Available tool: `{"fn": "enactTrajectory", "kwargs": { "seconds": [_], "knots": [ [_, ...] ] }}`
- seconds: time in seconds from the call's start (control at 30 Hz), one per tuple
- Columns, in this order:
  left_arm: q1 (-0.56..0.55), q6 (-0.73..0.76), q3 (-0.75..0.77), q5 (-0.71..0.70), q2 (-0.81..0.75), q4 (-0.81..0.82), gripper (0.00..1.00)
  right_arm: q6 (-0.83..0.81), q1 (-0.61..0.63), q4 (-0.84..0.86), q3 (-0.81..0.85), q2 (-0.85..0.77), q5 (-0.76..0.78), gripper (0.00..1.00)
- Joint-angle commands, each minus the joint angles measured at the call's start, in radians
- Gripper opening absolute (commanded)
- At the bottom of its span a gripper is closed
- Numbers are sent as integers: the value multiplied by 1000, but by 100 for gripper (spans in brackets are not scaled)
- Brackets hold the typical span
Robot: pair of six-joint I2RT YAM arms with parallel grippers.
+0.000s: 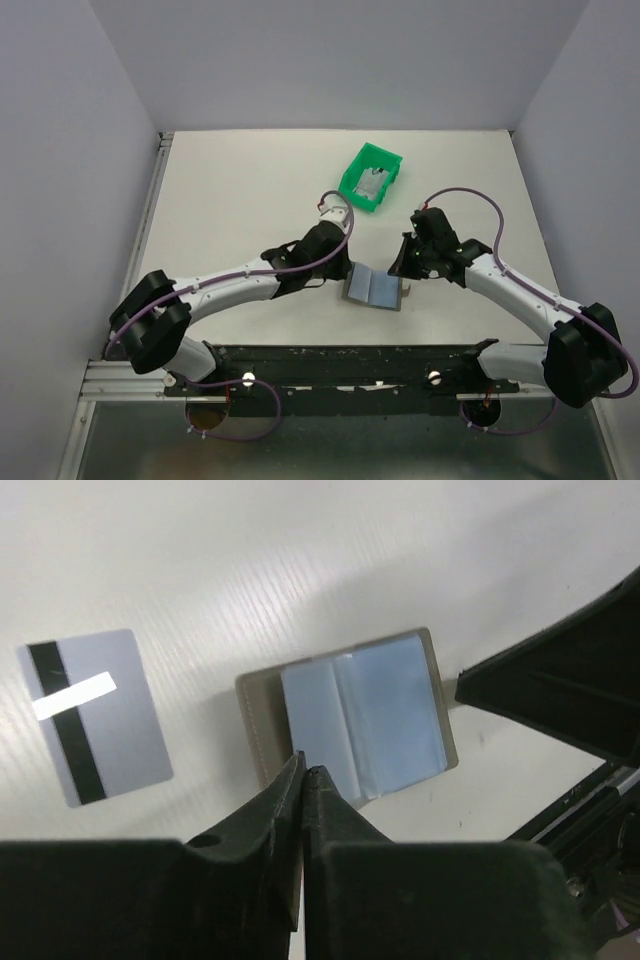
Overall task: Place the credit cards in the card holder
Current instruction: Open the card holder at the center of the board, then pick up the credit card from the center of the board.
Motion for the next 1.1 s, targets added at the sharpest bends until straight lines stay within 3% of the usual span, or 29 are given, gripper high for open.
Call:
{"fn": "enactTrajectory", "kwargs": {
  "seconds": [0.0, 0.13, 0.27, 0.33, 0.4, 0.43, 0.57, 0.8, 0.97, 1.07],
  "knots": [
    [94, 14, 10, 43, -92, 8, 26, -29, -1, -35, 29, -8, 20, 4],
    [186, 35, -7, 69, -187, 16, 41, -49, -1, -31, 51, -2, 16, 4],
    [197, 138, 4, -100, -353, -15, 53, -75, -1, -41, 80, -10, 20, 4],
    [198, 187, 1, -208, -428, -6, 65, -88, -1, -50, 98, -8, 26, 4],
    [207, 210, -11, -286, -483, 17, 98, -102, -1, -57, 121, -1, 25, 5],
    [233, 200, -7, -299, -494, 5, 99, -109, -1, -58, 132, 9, 17, 5],
    [350, 135, 28, -196, -471, -92, 99, -152, -2, -51, 189, 68, -23, 6],
    [416, 89, -61, -15, -425, -101, 80, -266, -1, -35, 349, 266, -157, 7],
    [422, 43, -120, 42, -356, -156, 63, -350, 22, -151, 639, 537, -274, 9],
    [422, 0, -183, 62, -372, -140, 62, -376, 63, -208, 774, 660, -273, 10]
  ]
}}
